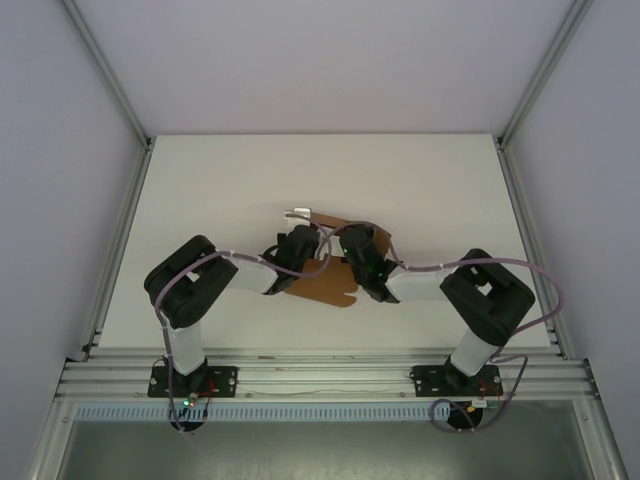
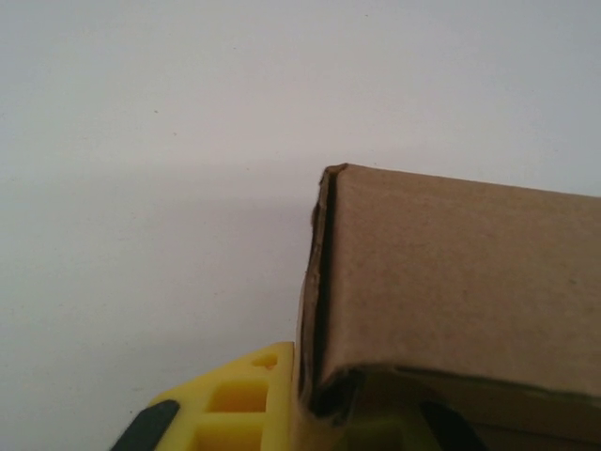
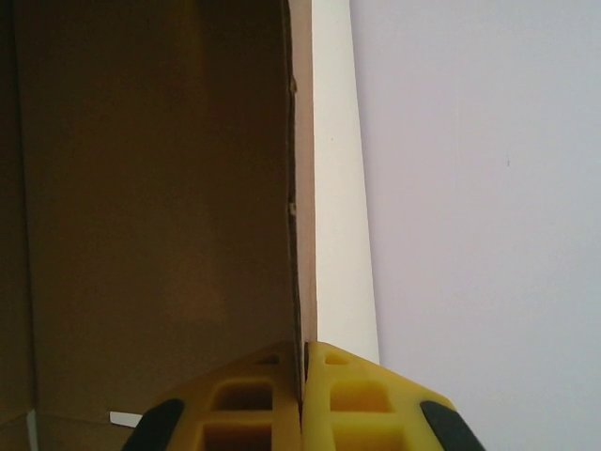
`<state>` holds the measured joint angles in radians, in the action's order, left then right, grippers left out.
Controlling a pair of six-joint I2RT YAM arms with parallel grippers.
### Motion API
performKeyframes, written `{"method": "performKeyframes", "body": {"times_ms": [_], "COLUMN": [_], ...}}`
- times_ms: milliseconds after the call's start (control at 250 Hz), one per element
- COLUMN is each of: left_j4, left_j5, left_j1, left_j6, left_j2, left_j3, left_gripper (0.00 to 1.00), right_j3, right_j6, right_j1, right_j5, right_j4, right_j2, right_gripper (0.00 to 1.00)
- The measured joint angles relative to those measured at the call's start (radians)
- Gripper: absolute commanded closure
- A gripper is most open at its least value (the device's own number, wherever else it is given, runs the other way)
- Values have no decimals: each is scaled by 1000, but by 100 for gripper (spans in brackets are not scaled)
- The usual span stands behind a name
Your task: Assemble paper box
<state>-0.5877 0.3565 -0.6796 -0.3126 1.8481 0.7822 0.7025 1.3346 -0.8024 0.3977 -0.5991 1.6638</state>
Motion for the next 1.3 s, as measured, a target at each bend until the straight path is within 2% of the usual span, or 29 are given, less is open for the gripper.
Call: {"method": "performKeyframes", "body": {"times_ms": [48,136,392,452,500,767,1083,1259,1299], "left_j4": [2,10,16,16,18,19,53,52,48], "left_j5": [-15,-39,-93,-95,-97,-58,126,128,116], "left_j1": [6,21,27,27,27,23,-8,-12,-11], "left_j6": [0,-2,-4,-6,-1,6,-12,-8,-5], "left_j2": [-4,-7,-7,-7,-7,5,5,3,2], "left_j3": [-6,-21,-23,-17,-8,7,19,15,10], "left_gripper": [69,65,68,81,100,100,100,100,87], "right_j3": [0,0,3,3,3,5,19,22,25], "right_j6": [0,0,-10,-13,-15,-27,-45,-45,-45], "right_j1": [-2,-4,-5,-5,-5,-4,-11,-10,-11], "right_j5": [1,3,1,-2,-2,-1,-29,-36,-36], "right_j4": [2,3,10,10,10,17,26,32,37], "right_j2": [0,0,0,0,0,0,-1,-1,-1], "right_gripper": [100,100,100,100,100,100,100,100,100]}}
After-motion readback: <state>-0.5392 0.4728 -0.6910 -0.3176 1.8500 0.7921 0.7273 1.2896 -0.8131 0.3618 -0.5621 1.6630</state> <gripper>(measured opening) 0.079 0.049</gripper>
